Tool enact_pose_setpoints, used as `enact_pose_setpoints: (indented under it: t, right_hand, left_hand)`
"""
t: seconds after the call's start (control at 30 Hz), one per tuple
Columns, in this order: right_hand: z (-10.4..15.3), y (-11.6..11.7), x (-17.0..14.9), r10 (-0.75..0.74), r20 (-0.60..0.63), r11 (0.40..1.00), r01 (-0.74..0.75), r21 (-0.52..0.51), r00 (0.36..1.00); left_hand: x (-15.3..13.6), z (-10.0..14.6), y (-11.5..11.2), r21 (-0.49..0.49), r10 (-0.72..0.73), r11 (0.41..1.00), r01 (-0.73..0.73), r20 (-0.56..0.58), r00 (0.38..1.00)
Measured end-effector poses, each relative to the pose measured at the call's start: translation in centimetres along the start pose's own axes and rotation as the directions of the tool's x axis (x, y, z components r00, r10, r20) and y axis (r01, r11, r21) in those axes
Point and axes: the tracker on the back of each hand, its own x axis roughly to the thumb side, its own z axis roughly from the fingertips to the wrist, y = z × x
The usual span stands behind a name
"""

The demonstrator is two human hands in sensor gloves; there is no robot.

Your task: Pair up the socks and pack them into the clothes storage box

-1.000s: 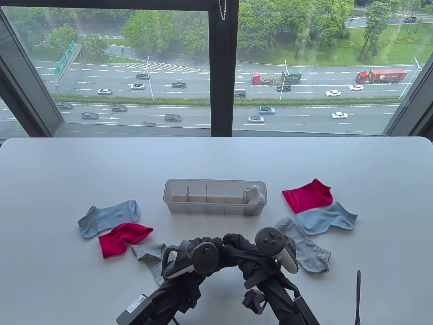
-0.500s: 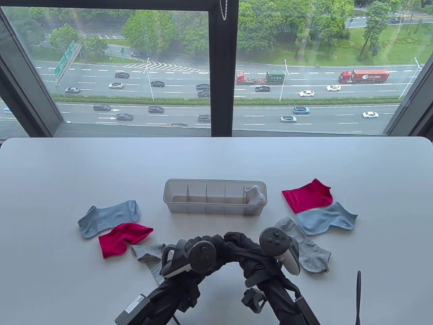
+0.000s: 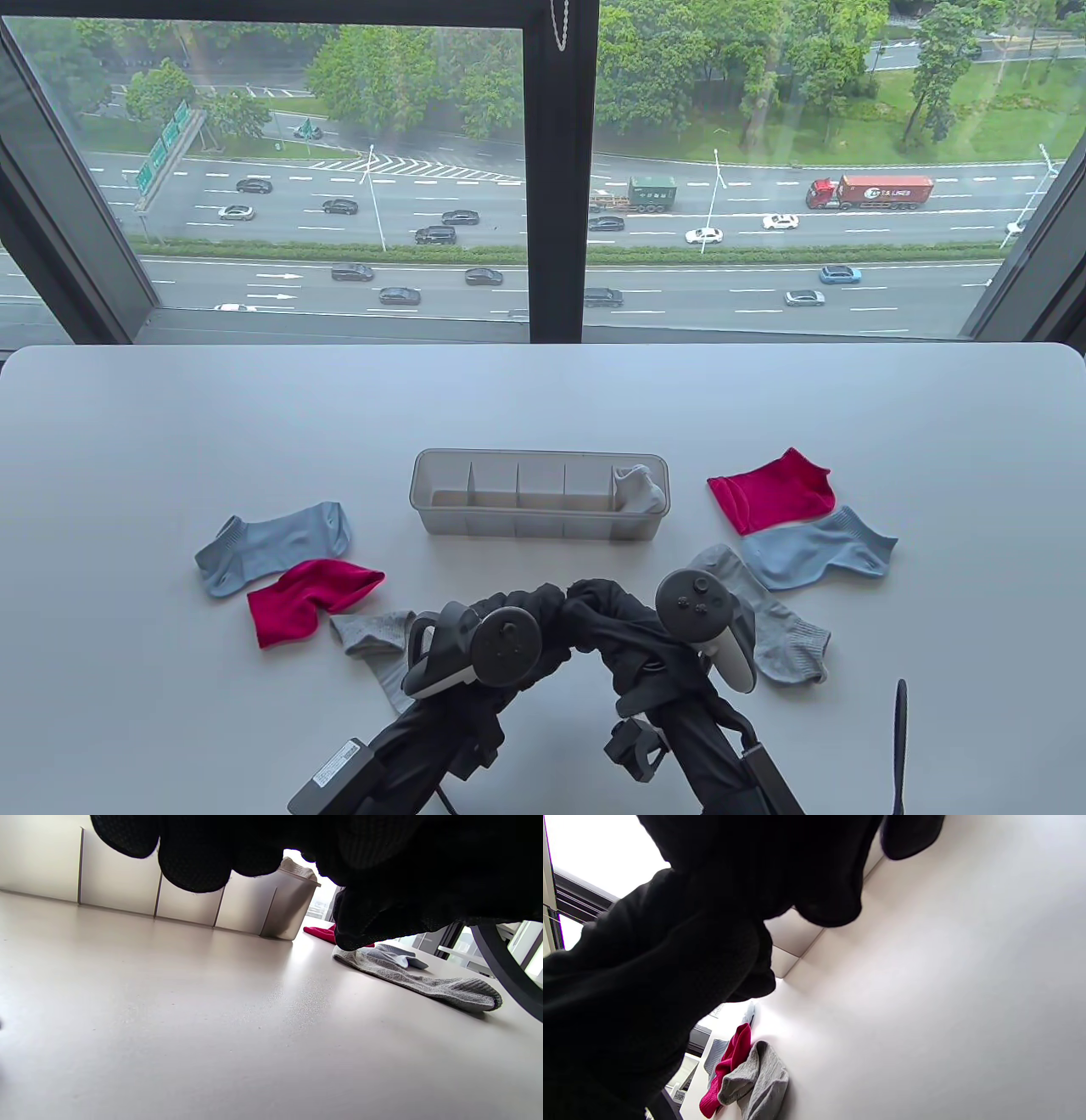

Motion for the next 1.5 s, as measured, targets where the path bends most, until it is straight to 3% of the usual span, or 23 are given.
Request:
enact_pose_setpoints:
  t: [0.1,0.2,0.33,0.47,0.57,0.63,0.7,0.73,0.8,0.87,1.07,1.23,1.3,1.4,1.5]
  right_hand:
    - [-0.3,0.1,0.0,-0.055,0.047,0.980,0.045,0.192,0.997]
    - [0.0,-0.5,0.1,-0.004,0.042,1.000,0.004,0.003,0.999]
    - [0.4,-0.9,0.2,0.026,0.006,0.993,-0.026,-0.114,1.000]
    - [0.7,-1.2,0.0,-0.041,0.003,0.986,0.041,-0.161,0.999]
    - [0.6,-1.3,-0.1,-0.184,0.071,0.980,0.189,-0.067,0.980]
    - [0.3,-0.5,0.0,-0.262,0.038,0.965,0.261,0.010,0.964]
    - [0.0,0.3,0.0,-0.208,0.036,0.975,0.205,0.081,0.977]
    - [0.0,0.5,0.0,-0.274,0.024,0.958,0.270,0.096,0.962]
    - [0.1,0.4,0.0,-0.337,0.000,0.941,0.337,0.041,0.941]
    - [0.2,0.0,-0.1,-0.237,0.033,0.972,0.236,0.016,0.971]
    - [0.6,-1.1,1.0,-0.068,0.078,0.993,0.075,-0.089,0.995]
    - [0.9,-0.5,2.5,0.238,0.086,0.960,-0.221,-0.171,0.968]
    - [1.1,-0.5,2.4,0.189,0.075,0.962,-0.169,-0.216,0.979]
    - [1.2,-0.4,1.7,-0.110,0.049,0.972,0.118,-0.203,0.993]
    - [1.3,-0.1,2.5,0.042,0.089,0.977,-0.022,-0.214,0.995]
  left_hand:
    - [-0.6,-0.1,-0.1,-0.005,0.067,0.998,-0.067,0.032,0.997]
    - [-0.9,0.2,0.0,0.053,0.096,0.994,-0.097,0.026,0.995]
    - [-0.2,0.3,0.5,0.054,0.064,0.996,-0.066,0.035,0.997]
    - [0.5,0.4,1.0,0.140,0.013,0.990,-0.017,0.030,0.999]
    - [-0.8,0.5,1.5,0.199,0.130,0.972,-0.128,0.003,0.991]
    - [-1.5,0.7,1.6,0.239,0.320,0.919,-0.315,0.018,0.947]
    - [-1.6,0.6,1.4,0.194,0.454,0.870,-0.453,0.043,0.890]
    - [-1.8,0.6,1.3,0.179,0.486,0.857,-0.484,0.035,0.873]
    - [-2.0,0.4,1.3,0.139,0.529,0.834,-0.534,0.073,0.846]
    - [-2.0,0.4,1.4,0.150,0.572,0.807,-0.572,0.044,0.819]
    - [-2.1,0.8,2.0,0.228,0.555,0.811,-0.538,-0.011,0.832]
    - [-1.8,0.8,2.0,0.210,0.530,0.826,-0.523,0.025,0.848]
    - [-2.3,0.8,2.1,0.219,0.560,0.801,-0.556,0.052,0.827]
    - [-2.5,0.9,2.6,0.224,0.608,0.765,-0.604,0.061,0.792]
    - [-2.7,1.0,2.6,0.250,0.595,0.776,-0.580,0.019,0.804]
